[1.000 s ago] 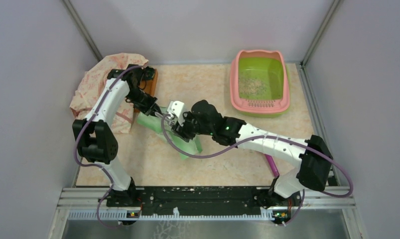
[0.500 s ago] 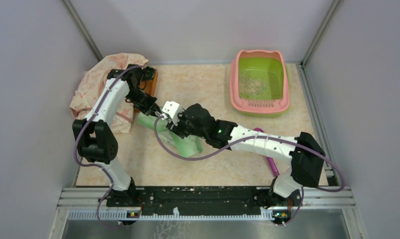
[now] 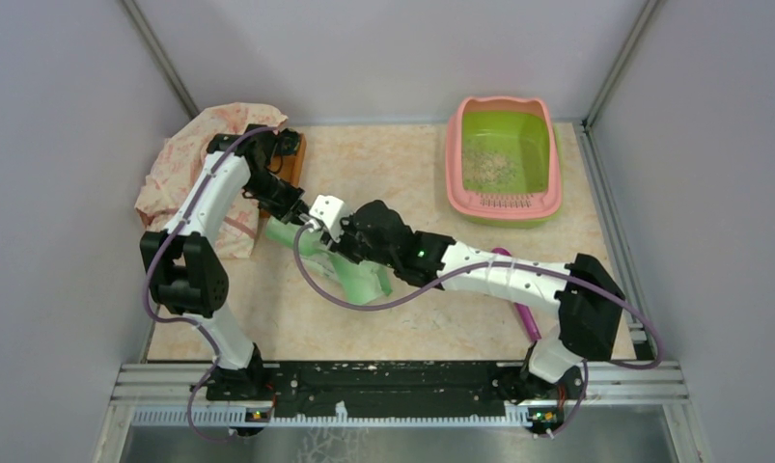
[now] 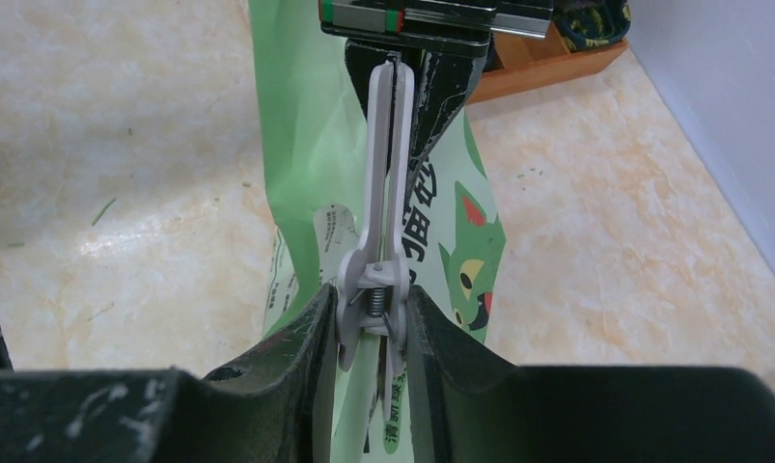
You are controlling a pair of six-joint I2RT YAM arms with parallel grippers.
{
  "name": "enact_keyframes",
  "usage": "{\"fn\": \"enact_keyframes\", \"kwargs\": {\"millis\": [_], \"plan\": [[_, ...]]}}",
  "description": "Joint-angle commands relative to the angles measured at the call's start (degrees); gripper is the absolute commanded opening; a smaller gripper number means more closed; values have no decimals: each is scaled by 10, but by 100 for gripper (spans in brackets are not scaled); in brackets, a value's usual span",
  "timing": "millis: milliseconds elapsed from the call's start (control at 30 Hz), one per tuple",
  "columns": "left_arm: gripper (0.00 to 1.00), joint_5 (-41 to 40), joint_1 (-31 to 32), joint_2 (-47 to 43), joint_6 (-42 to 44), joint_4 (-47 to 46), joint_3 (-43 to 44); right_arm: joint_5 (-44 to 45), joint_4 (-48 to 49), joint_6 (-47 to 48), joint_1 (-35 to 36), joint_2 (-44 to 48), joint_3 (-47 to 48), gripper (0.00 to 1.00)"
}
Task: Fill the litter box with clean litter
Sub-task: Adjust the clamp at the cat litter bag.
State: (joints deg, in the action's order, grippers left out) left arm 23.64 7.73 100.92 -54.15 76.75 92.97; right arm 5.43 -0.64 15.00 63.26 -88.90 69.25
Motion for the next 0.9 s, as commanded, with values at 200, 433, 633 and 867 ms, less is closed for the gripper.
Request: {"fn": "enact_keyframes", "kwargs": {"millis": [200, 433, 633, 867], "plan": [[0, -15, -10, -12, 9, 2, 14, -42, -113, 1, 0, -48, 120, 0], [0, -17, -13, -13, 12, 9, 21, -51, -243, -10, -13, -82, 205, 0], [0, -20, -17, -12, 14, 15, 32, -46, -304, -27, -24, -93, 233, 0], [0, -27, -18, -8, 14, 22, 50, -52, -355, -45, -35, -101, 266, 0]]}}
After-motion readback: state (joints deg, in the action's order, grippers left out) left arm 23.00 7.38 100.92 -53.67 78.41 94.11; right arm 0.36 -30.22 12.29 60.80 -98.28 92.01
